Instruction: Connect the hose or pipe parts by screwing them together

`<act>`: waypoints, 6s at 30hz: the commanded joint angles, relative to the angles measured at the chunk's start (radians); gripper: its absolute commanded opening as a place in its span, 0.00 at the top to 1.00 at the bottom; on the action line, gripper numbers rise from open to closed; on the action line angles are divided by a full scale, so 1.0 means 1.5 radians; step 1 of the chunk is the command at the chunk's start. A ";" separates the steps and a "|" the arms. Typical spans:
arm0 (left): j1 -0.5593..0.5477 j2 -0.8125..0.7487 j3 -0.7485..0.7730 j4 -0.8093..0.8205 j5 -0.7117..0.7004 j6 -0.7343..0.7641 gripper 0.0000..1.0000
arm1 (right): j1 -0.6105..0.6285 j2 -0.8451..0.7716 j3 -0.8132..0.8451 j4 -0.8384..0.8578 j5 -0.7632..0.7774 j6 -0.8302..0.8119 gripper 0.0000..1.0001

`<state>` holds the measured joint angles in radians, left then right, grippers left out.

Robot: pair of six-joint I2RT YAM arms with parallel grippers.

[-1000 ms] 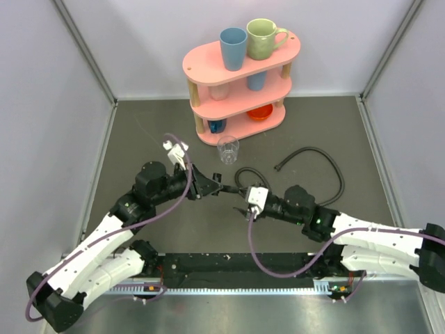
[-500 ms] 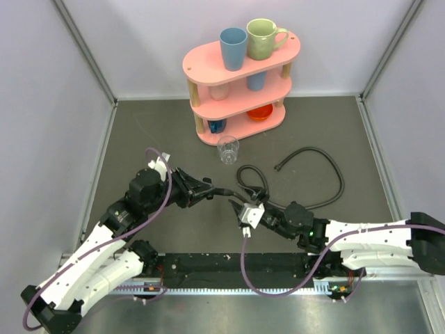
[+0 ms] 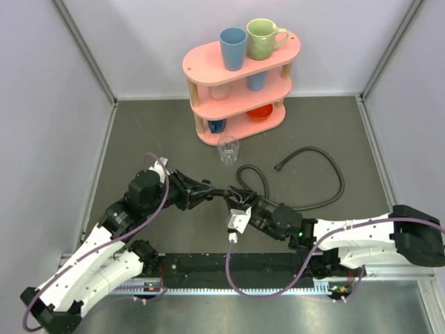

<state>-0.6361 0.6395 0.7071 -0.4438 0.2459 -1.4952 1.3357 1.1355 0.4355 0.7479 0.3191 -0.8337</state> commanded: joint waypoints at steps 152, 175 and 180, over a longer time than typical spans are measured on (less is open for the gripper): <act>-0.079 0.190 0.083 0.095 0.212 0.585 1.00 | -0.148 -0.054 0.221 -0.391 -0.423 0.124 1.00; -0.090 0.076 -0.036 0.218 0.283 1.012 1.00 | -0.251 0.036 0.272 -0.388 -0.662 0.331 1.00; -0.107 0.077 -0.049 0.204 0.295 1.100 1.00 | -0.278 0.055 0.277 -0.376 -0.690 0.373 1.00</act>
<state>-0.7460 0.7425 0.6456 -0.2203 0.5400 0.0044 0.9314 1.2041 0.7460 -0.0231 -0.5941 -0.3523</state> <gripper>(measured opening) 0.319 0.222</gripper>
